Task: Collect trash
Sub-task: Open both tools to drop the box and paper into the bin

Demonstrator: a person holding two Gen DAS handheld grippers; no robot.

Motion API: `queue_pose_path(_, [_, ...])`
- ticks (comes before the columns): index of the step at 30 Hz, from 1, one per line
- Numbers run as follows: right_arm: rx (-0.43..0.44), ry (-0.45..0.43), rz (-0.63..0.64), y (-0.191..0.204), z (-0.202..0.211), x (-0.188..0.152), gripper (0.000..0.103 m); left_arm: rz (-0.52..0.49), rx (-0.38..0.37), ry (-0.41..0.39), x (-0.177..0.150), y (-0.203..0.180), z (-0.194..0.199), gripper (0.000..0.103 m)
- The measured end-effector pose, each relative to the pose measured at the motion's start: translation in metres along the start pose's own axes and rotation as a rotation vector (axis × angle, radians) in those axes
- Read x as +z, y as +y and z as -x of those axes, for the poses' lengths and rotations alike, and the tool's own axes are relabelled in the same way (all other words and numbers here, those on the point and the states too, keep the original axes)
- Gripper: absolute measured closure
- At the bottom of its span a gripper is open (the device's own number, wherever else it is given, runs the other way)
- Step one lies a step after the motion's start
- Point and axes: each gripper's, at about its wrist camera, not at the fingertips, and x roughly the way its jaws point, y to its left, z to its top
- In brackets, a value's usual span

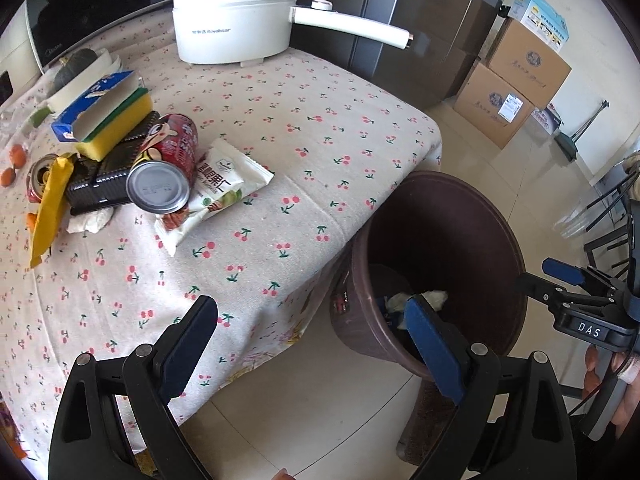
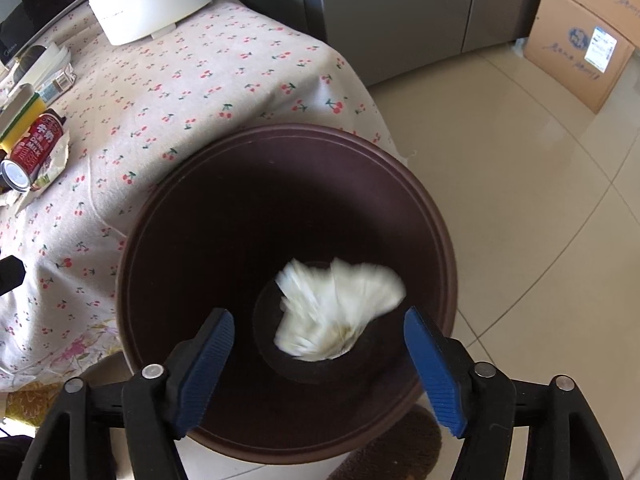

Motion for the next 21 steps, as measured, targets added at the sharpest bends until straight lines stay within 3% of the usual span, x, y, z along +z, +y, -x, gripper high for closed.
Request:
queue_pose_path(11, [0.001, -0.007, 0.045, 0.025, 0.001, 0.006, 0.022, 0.025, 0.056, -0.013, -0.007, 0.034, 0.014, 0.007])
queue_pose_path(21, [0.035, -0.035, 0.096, 0.068, 0.009, 0.021, 0.018, 0.108, 0.099, -0.037, -0.017, 0.081, 0.035, 0.007])
